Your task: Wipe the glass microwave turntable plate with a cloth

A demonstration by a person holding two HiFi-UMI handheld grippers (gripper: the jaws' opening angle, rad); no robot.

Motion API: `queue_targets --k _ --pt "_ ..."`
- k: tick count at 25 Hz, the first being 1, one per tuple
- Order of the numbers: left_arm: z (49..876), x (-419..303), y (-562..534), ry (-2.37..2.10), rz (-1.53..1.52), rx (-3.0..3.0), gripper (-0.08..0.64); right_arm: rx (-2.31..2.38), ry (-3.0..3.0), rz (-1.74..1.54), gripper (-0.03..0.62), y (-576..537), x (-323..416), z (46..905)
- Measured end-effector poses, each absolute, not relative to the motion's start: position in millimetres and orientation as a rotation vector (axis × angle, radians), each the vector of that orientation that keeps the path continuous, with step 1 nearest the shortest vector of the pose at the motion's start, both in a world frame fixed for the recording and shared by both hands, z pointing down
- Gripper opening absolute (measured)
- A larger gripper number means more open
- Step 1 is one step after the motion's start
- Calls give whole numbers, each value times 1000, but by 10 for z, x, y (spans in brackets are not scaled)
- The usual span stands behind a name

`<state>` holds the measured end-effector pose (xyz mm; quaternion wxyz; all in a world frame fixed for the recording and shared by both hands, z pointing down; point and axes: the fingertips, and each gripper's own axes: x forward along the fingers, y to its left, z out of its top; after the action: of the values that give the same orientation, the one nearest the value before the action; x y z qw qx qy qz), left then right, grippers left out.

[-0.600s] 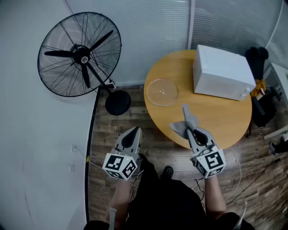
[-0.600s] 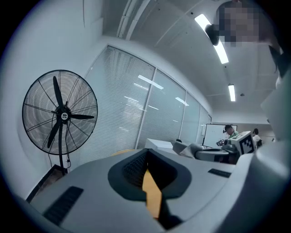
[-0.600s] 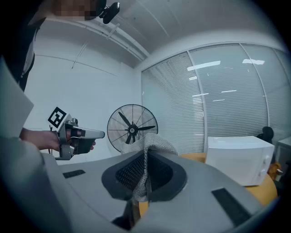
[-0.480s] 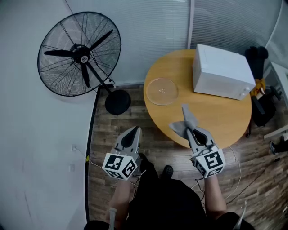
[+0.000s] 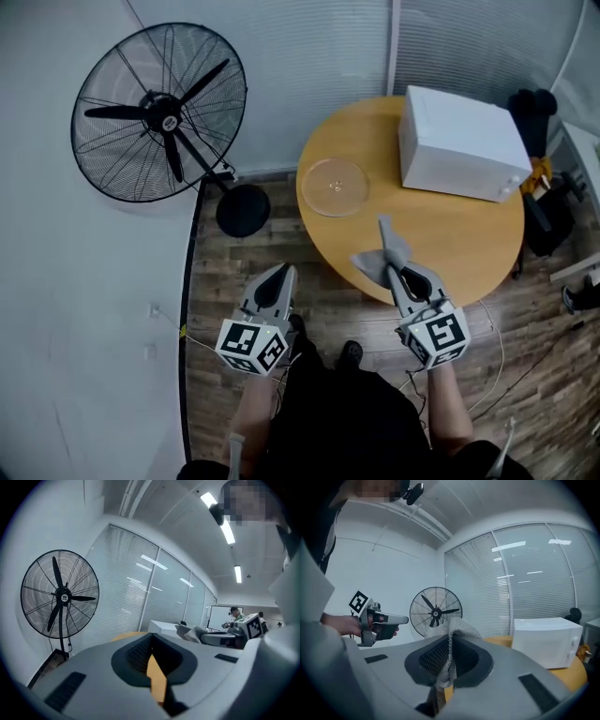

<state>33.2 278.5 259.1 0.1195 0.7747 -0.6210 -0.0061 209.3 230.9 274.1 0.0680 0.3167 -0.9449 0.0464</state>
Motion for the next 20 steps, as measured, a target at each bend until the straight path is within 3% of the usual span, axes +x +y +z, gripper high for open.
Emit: queue_targets --k 20 --pt "2805 -878 1870 -1605 68 2381 -5 1208 -2657 244 25 1618 1032 2919"
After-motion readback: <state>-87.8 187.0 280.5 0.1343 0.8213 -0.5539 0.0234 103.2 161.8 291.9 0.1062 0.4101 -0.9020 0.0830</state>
